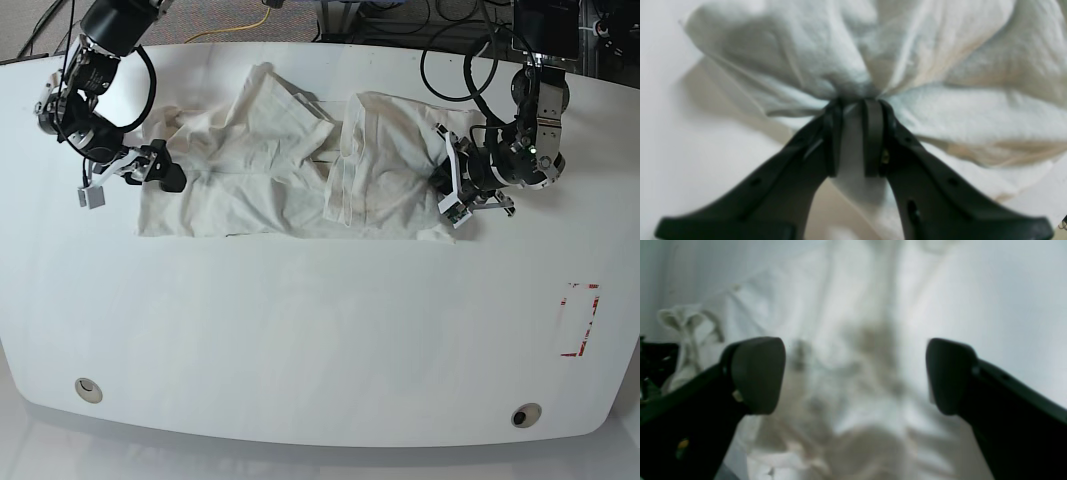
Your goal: Layout the t-shirt on the table in an organized manner, then fold the t-shirt properly
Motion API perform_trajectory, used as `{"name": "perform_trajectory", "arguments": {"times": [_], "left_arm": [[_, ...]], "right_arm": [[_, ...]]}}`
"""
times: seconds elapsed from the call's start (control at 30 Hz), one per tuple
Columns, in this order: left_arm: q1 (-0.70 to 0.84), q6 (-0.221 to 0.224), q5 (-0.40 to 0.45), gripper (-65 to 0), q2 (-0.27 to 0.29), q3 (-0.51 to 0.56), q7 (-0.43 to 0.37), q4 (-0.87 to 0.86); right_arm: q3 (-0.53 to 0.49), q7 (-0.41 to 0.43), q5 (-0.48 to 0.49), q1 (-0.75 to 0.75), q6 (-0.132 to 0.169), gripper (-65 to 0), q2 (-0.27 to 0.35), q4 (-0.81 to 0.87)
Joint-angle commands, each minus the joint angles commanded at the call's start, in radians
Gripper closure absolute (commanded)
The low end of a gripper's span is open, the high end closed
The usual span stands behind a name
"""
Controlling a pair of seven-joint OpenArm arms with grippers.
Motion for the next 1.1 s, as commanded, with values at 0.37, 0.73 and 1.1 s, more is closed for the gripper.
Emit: {"name": "perform_trajectory", "arguments": {"times": [0.37,0.73,1.1], "left_arm": [[0.002,0.0,0.0,-9.0,-0.002,0.0,0.002,0.009],[0.002,0.0,0.002,-9.0,-0.002,0.0,0.002,0.009],[0.0,0.0,0.0,-9.2,0.003,0.008,0.002,0.009]], "right_arm": [[-0.051,0.002,0.0,0.0,0.0,-65.0,-0.035,0.005],[-0.054,0.0,0.0,0.005,0.0,-5.4,-0.031,0.006],[-0.075,-0.025,0.002,-0.017,0.0,0.0,-0.037,0.229]]}}
